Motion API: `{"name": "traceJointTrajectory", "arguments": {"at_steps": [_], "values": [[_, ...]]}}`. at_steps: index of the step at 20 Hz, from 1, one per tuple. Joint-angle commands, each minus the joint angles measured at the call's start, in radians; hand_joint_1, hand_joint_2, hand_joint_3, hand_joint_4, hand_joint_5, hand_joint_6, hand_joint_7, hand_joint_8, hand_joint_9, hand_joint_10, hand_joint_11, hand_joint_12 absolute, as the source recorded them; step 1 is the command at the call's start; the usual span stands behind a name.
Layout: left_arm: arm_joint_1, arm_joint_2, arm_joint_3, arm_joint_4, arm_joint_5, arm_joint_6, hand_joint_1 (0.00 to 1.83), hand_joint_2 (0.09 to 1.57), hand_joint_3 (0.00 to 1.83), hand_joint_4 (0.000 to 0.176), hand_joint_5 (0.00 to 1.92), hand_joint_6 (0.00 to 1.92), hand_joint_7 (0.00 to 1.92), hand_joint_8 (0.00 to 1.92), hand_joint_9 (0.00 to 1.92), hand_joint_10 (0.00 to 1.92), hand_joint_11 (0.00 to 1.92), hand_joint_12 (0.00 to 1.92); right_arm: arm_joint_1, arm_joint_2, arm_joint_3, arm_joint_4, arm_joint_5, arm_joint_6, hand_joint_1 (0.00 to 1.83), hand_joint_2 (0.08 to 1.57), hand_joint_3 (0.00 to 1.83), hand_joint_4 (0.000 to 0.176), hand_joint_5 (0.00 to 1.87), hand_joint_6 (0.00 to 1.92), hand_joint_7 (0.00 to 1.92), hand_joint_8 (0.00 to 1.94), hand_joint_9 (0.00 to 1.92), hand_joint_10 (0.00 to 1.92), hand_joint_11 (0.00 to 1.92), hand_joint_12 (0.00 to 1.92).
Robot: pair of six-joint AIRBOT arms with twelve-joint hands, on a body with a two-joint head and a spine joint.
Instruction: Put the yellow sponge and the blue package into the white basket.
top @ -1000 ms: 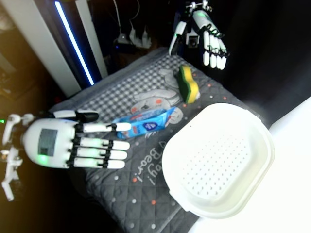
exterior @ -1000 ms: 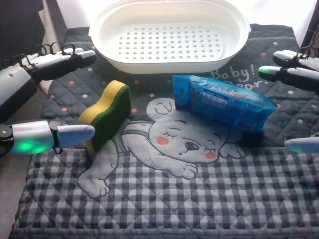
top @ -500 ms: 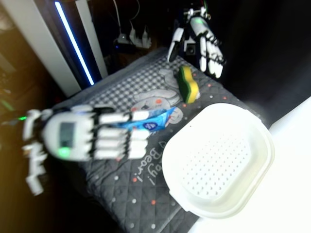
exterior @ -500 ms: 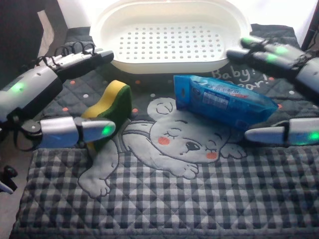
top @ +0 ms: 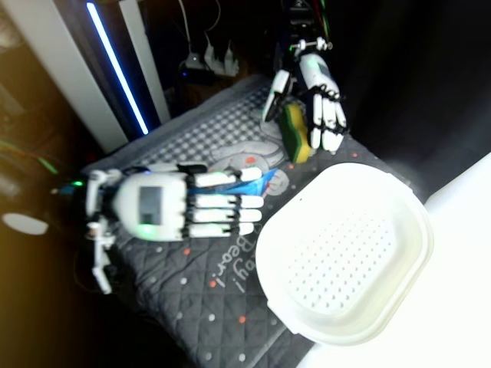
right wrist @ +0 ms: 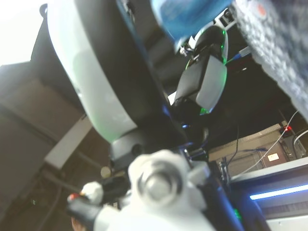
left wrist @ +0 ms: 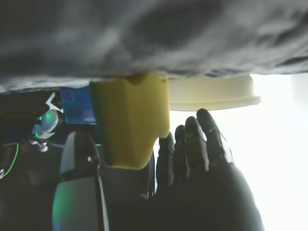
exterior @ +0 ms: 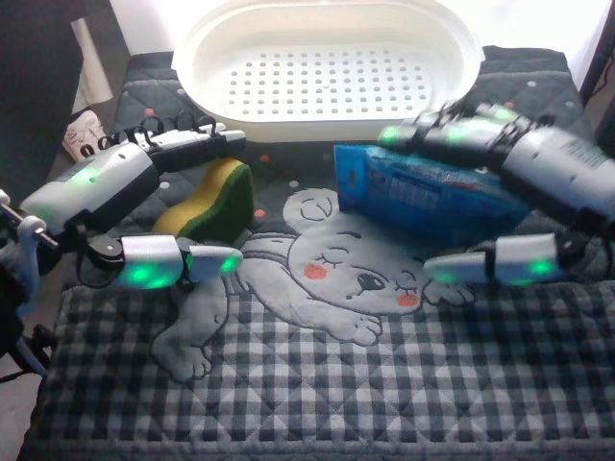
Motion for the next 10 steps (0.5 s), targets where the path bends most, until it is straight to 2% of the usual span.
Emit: {"name": "traceJointTrajectory", "arguments": {"at_steps": [1,2,3,4,5,6,7,8,9,10], "values": [[-0.012,-0.006,0.003,0.007,-0.101,-0.007,1.11,1.06,0.0,0.0,0.51,0.01,0.42,0.01,0.43,0.04,0.07,1.01,0.01,0.008,0.008,0.02,0.099,0.003,1.08,0.97,0.0,0.148,0.55,0.01,0.52,0.02,0.62,0.07,0.25,1.16],[-0.013,-0.011,0.005,0.007,-0.096,-0.007,1.17,1.07,0.0,0.0,0.56,0.0,0.52,0.01,0.53,0.04,0.12,1.09,0.01,0.002,0.013,0.02,0.089,0.003,1.2,0.99,0.0,0.097,0.68,0.02,0.72,0.05,0.8,0.12,0.37,1.28],[-0.014,-0.015,0.008,0.007,-0.093,-0.007,1.24,1.12,0.0,0.0,0.66,0.01,0.75,0.04,0.77,0.1,0.35,1.14,0.01,-0.004,0.018,0.02,0.08,0.003,1.43,1.06,0.0,0.001,0.88,0.02,0.95,0.73,0.93,0.89,0.5,1.4],[-0.015,-0.02,0.011,0.007,-0.087,-0.008,1.31,1.16,0.0,0.0,0.76,0.01,0.83,0.97,0.94,0.19,0.52,1.26,0.01,-0.009,0.023,0.02,0.071,0.003,1.4,1.07,0.0,0.0,0.97,0.52,1.07,0.86,1.05,1.01,0.76,1.26],[-0.017,-0.025,0.014,0.007,-0.083,-0.008,1.24,1.19,0.0,0.0,0.73,0.94,0.9,1.21,1.03,0.25,0.63,1.28,0.01,-0.012,0.025,0.02,0.065,0.003,1.4,1.06,0.0,0.0,1.01,0.59,1.1,0.84,1.12,1.0,0.93,1.16],[-0.019,-0.028,0.015,0.006,-0.082,-0.008,1.33,1.19,0.0,0.0,0.72,1.04,0.84,1.26,0.88,1.23,0.63,1.4,0.01,-0.013,0.026,0.02,0.063,0.003,1.39,1.05,0.0,0.0,1.04,0.75,1.11,0.69,1.12,0.99,0.92,1.12],[-0.02,-0.029,0.015,0.007,-0.082,-0.008,1.34,1.22,0.0,0.0,0.7,1.08,0.81,1.35,0.76,1.51,0.51,1.49,0.01,-0.013,0.026,0.018,0.062,0.003,1.39,1.06,0.0,0.0,1.0,0.88,1.13,0.58,1.08,1.06,0.92,1.11],[-0.021,-0.029,0.015,0.008,-0.084,-0.008,1.34,1.21,0.0,0.0,0.73,1.11,0.82,1.31,0.74,1.54,0.41,1.48,0.01,-0.012,0.027,0.017,0.062,0.003,1.39,1.07,0.0,0.0,0.99,0.89,1.16,0.51,1.06,1.1,0.91,1.14],[-0.022,-0.026,0.013,0.011,-0.09,-0.008,1.35,1.2,0.0,0.0,0.77,1.08,0.83,1.27,0.77,1.51,0.43,1.47,0.01,-0.011,0.029,0.015,0.062,0.004,1.39,1.07,0.0,0.0,0.98,0.86,1.18,0.48,1.05,1.14,0.9,1.18],[-0.024,-0.023,0.012,0.015,-0.096,-0.011,1.35,1.17,0.0,0.0,0.82,1.09,0.9,1.11,0.8,1.43,0.36,1.45,0.01,-0.01,0.029,0.014,0.062,0.004,1.29,1.06,0.0,0.0,1.02,0.85,1.24,0.57,1.18,0.75,0.96,1.13]]}}
